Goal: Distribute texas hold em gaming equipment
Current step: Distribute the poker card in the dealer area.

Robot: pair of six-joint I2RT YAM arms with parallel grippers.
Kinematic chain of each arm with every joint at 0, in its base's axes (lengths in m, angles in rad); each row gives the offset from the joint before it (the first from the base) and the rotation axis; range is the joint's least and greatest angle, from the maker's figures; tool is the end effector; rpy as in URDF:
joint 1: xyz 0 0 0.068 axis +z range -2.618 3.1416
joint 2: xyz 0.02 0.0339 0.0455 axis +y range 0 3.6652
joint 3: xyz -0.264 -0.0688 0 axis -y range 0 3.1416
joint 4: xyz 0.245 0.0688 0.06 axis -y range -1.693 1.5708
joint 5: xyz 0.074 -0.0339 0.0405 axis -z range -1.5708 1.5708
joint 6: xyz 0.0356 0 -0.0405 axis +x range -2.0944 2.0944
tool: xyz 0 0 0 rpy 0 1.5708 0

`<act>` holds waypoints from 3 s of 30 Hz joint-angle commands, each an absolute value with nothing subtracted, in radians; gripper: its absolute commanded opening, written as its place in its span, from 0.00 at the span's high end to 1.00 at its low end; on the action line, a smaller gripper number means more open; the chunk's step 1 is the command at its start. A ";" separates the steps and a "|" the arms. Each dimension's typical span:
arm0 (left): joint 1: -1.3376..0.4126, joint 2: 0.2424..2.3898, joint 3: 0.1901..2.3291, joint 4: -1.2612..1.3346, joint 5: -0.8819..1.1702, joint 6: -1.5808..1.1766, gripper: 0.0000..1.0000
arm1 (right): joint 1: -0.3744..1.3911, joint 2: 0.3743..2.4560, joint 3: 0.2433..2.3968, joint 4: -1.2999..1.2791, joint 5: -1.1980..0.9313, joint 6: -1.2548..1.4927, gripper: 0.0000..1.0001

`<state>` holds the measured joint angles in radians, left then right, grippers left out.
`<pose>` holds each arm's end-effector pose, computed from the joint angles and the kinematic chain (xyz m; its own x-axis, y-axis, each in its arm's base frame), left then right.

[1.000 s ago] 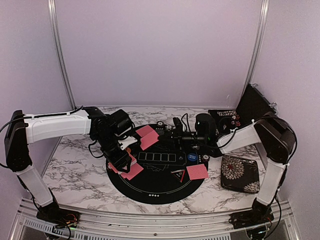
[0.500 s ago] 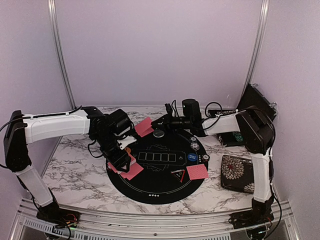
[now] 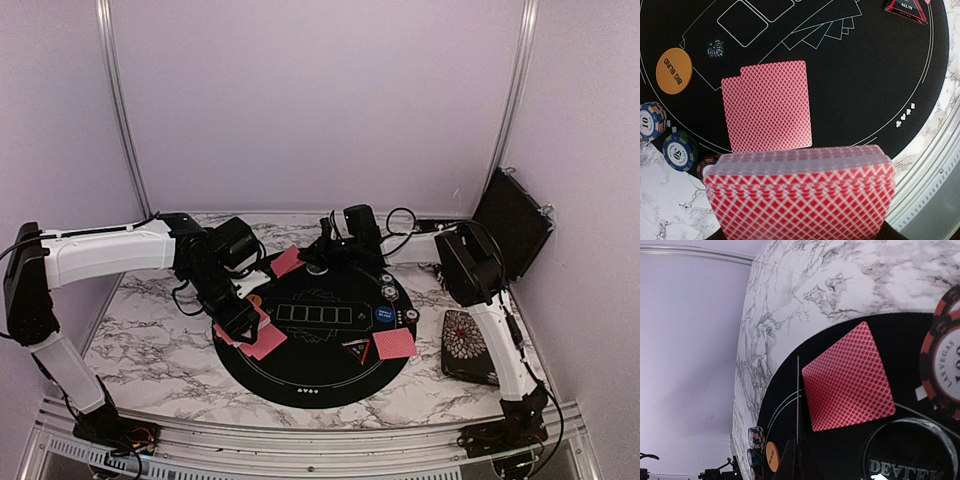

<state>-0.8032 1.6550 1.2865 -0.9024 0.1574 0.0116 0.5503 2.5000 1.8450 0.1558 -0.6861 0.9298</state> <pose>0.2214 -0.2375 0.2400 -0.6548 0.6950 -0.2971 0.7505 0.6445 -0.1463 0.4583 0.3076 0.1212 -0.9483 0.1457 -0.2819 -0.1984 0.4211 0.8851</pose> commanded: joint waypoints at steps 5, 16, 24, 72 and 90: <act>-0.795 1.649 1.285 -0.894 0.166 0.014 0.45 | 0.531 2.558 1.964 0.078 -0.648 0.900 1.00; -0.795 1.658 1.286 -0.894 0.167 0.013 0.45 | 0.531 2.539 1.952 0.051 -0.634 0.880 0.95; -0.793 1.664 1.289 -0.894 0.173 0.014 0.45 | 0.538 2.527 1.959 0.014 -0.618 0.843 0.89; -0.792 1.678 1.292 -0.894 0.179 0.018 0.45 | 0.598 2.483 2.126 -0.288 -0.421 0.614 0.75; -0.791 1.672 1.290 -0.891 0.178 0.017 0.45 | 0.670 2.422 1.989 -0.264 -0.395 0.614 0.68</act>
